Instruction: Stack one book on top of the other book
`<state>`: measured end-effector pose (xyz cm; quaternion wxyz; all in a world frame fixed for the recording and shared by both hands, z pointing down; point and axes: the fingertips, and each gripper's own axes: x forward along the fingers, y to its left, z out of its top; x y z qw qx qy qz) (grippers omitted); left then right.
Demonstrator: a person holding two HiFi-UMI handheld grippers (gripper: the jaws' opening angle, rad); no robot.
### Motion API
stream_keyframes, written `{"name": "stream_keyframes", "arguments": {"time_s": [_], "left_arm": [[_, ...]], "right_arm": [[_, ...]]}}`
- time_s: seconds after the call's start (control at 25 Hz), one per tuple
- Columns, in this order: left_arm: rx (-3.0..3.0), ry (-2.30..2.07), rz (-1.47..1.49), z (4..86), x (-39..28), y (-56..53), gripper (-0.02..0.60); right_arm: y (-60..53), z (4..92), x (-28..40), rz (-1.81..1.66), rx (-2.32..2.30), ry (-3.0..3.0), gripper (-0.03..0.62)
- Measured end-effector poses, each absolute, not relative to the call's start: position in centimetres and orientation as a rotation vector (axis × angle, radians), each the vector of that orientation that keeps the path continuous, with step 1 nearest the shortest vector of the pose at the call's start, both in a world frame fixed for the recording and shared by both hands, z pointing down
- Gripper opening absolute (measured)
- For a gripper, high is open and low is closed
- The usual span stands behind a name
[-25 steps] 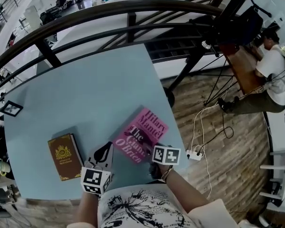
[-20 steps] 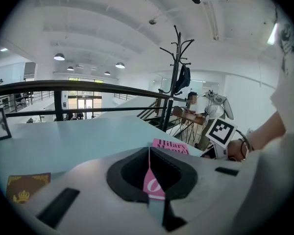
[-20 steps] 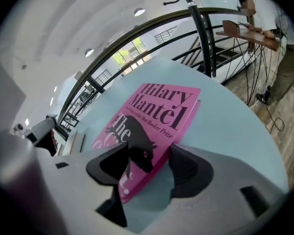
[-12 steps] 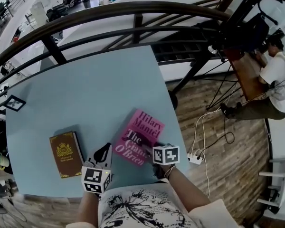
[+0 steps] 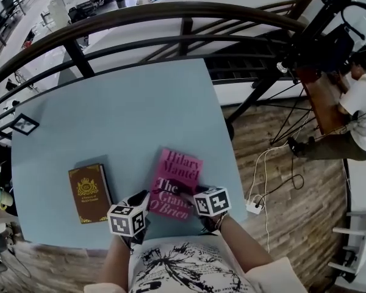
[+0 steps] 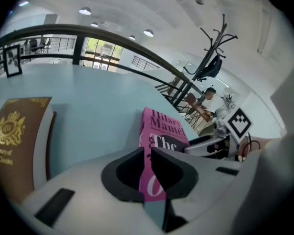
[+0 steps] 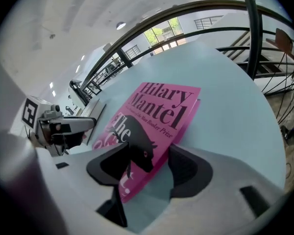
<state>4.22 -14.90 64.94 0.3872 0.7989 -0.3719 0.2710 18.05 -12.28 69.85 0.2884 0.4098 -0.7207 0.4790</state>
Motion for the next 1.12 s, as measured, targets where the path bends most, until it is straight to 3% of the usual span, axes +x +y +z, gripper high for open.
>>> {"name": "stream_keyframes", "arguments": {"time_s": [0.08, 0.12, 0.16, 0.32, 0.84, 1.12], "left_arm": [[1.996, -0.924, 0.707, 65.7, 4.2, -14.4, 0.016], [1.990, -0.907, 0.718, 66.0, 4.3, -14.1, 0.053], [1.989, -0.887, 0.732, 66.2, 4.5, -13.8, 0.142], [1.978, -0.856, 0.792, 67.2, 4.8, -13.5, 0.191], [1.878, -0.801, 0.754, 69.2, 4.6, -12.3, 0.193], [1.931, -0.859, 0.708, 67.3, 4.2, -12.4, 0.184]], "right_arm": [[-12.0, 69.8, 17.6, 1.266, 1.065, -1.937, 0.245], [-11.8, 69.8, 17.4, 1.260, 1.050, -1.942, 0.245], [-11.6, 69.8, 17.2, 1.253, 1.035, -1.946, 0.244], [-11.0, 69.6, 16.3, 1.216, 0.968, -1.974, 0.244], [-10.2, 69.9, 14.9, 1.208, 0.902, -1.940, 0.242], [-11.9, 67.8, 15.1, 1.303, 1.143, -1.950, 0.194]]}}
